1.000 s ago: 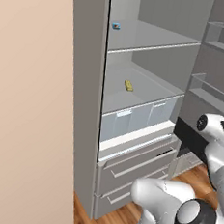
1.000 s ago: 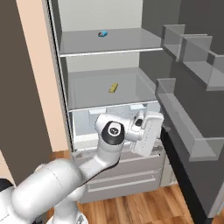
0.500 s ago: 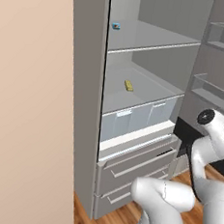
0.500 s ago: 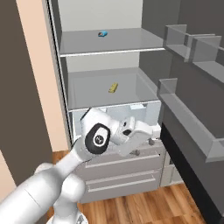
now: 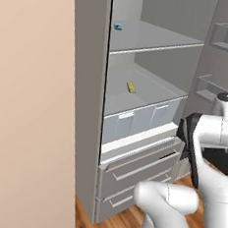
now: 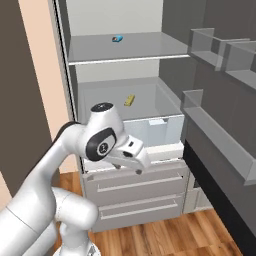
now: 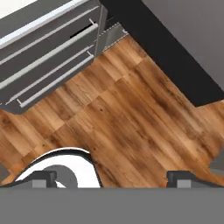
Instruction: Retrieve the butter from the fridge and place it on a plate on the dining table. Then retrieve the butter knife by the fridge and place it near the plate.
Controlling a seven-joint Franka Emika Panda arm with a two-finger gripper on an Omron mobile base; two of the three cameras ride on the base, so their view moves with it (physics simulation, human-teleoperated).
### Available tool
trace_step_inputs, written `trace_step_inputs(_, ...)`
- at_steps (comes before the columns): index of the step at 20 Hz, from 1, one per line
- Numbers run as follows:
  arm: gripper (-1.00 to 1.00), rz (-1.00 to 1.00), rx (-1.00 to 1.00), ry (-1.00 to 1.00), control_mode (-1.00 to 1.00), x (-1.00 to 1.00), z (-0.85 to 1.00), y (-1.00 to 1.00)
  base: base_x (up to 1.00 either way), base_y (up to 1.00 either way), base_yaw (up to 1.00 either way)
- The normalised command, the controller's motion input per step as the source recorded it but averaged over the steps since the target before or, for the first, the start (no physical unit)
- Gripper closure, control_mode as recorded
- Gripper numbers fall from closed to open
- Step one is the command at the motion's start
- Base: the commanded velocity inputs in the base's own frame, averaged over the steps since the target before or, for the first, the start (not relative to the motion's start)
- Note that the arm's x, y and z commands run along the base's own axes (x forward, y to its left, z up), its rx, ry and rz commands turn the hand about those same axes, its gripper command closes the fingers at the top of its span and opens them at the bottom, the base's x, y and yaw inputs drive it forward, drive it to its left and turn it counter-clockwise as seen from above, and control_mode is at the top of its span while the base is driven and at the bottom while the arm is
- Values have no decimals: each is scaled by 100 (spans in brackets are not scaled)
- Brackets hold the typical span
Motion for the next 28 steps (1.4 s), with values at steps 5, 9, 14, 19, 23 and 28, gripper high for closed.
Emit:
trace_step_inputs(5,-100,-1,31,7,-100,-29,-7,25,0,0,0)
trace_step_inputs(9,-100,0,8,-1,-100,-50,7,32,0,0,0)
trace_step_inputs(14,-100,2,-11,-3,-100,-59,16,81,0,0,0)
trace_step_inputs(19,-100,6,-2,0,-100,-29,0,68,0,0,0)
trace_step_inputs(23,-100,2,0,0,-100,-8,0,7,0,0,0)
trace_step_inputs(28,-100,0,0,1,-100,0,0,0,0,0,0)
